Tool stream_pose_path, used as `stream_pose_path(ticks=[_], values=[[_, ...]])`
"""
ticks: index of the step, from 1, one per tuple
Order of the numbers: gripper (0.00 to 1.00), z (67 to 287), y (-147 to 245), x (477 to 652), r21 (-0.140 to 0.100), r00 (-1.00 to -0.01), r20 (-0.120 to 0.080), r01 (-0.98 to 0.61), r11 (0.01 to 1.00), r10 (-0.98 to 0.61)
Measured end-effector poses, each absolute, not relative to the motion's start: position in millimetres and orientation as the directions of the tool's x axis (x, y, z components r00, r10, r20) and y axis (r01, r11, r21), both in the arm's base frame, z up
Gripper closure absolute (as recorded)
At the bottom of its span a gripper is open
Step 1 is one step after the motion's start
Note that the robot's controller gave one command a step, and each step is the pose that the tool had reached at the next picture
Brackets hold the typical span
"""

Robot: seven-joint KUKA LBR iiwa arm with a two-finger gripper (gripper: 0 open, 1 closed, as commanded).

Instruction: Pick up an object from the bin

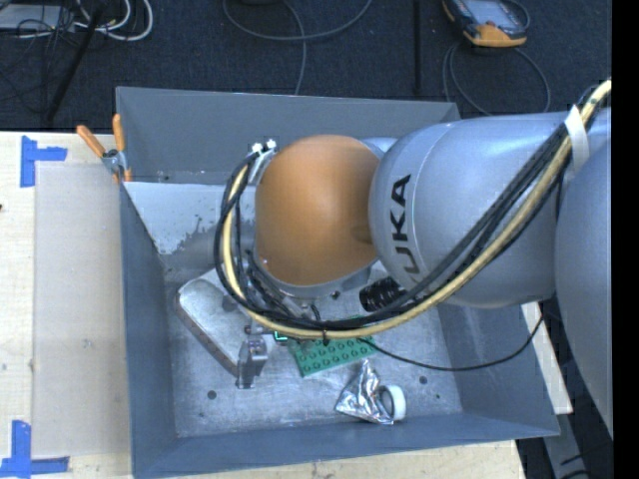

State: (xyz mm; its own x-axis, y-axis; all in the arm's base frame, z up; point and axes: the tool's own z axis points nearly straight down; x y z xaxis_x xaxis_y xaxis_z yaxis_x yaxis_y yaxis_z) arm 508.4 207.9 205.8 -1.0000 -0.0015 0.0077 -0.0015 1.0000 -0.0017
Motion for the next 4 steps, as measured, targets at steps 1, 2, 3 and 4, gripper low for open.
stream_pose_path(ticks=[1,2,3,4], values=[[0.0,145,120,507.0,-0.006,-0.986,0.007,0.168,0.986,0.168],[1.0,147,123,507.7,-0.001,-0.986,0.003,0.166,0.986,0.166],[0.0,147,123,507.7,-0.001,-0.986,0.003,0.167,0.986,0.167],[0.0,71,60,532.2,0.003,-1.0,0.001,0.01,1.0,0.01]])
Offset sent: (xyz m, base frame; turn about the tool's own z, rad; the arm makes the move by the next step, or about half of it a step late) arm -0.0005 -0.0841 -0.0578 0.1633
